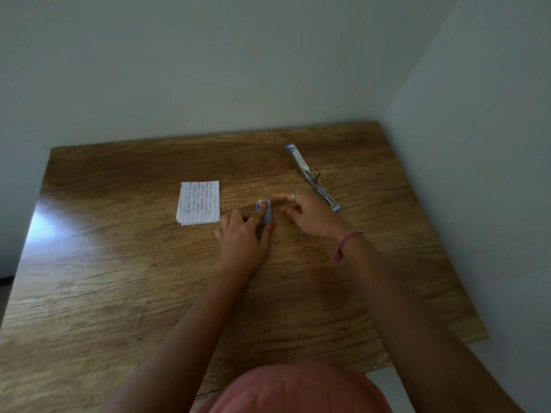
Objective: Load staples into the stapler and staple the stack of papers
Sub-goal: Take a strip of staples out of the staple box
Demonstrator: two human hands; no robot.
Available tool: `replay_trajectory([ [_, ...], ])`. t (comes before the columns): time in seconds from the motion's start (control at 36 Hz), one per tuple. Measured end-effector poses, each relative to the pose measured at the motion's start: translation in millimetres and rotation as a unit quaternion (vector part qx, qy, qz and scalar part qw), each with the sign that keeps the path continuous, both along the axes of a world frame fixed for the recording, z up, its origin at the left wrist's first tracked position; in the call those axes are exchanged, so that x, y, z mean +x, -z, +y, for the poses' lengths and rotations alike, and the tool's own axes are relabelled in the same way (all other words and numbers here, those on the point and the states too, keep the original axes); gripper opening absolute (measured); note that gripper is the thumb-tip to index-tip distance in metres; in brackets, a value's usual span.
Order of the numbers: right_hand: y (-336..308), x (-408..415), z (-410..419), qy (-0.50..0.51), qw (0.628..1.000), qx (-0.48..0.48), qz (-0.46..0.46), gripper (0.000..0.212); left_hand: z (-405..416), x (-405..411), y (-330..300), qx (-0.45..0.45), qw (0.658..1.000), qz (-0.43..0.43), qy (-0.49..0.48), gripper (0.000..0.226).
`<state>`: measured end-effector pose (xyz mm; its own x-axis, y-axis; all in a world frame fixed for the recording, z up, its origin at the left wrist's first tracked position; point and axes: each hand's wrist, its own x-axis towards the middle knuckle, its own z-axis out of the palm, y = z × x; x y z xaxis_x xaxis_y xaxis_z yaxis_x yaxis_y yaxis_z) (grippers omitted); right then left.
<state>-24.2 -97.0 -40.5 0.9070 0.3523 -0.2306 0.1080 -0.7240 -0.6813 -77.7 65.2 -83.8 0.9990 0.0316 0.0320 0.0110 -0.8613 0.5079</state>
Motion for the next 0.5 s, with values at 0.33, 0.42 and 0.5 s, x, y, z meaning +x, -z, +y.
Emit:
replay_trajectory([
  [0.33,24,-63,-42,0.094,0.988,0.089,-0.083,0.035,-17,24,-7,0.031,0.998,0.02,-0.058,0.045],
  [0.42,28,-66,-40,0.092,0.986,0.06,-0.129,0.029,-18,25,-8,0.034,0.998,0.025,-0.056,0.048],
  [0.5,30,-65,-37,0.088,0.983,0.05,-0.151,0.025,-17,25,-9,0.028,0.998,0.029,-0.048,0.055],
])
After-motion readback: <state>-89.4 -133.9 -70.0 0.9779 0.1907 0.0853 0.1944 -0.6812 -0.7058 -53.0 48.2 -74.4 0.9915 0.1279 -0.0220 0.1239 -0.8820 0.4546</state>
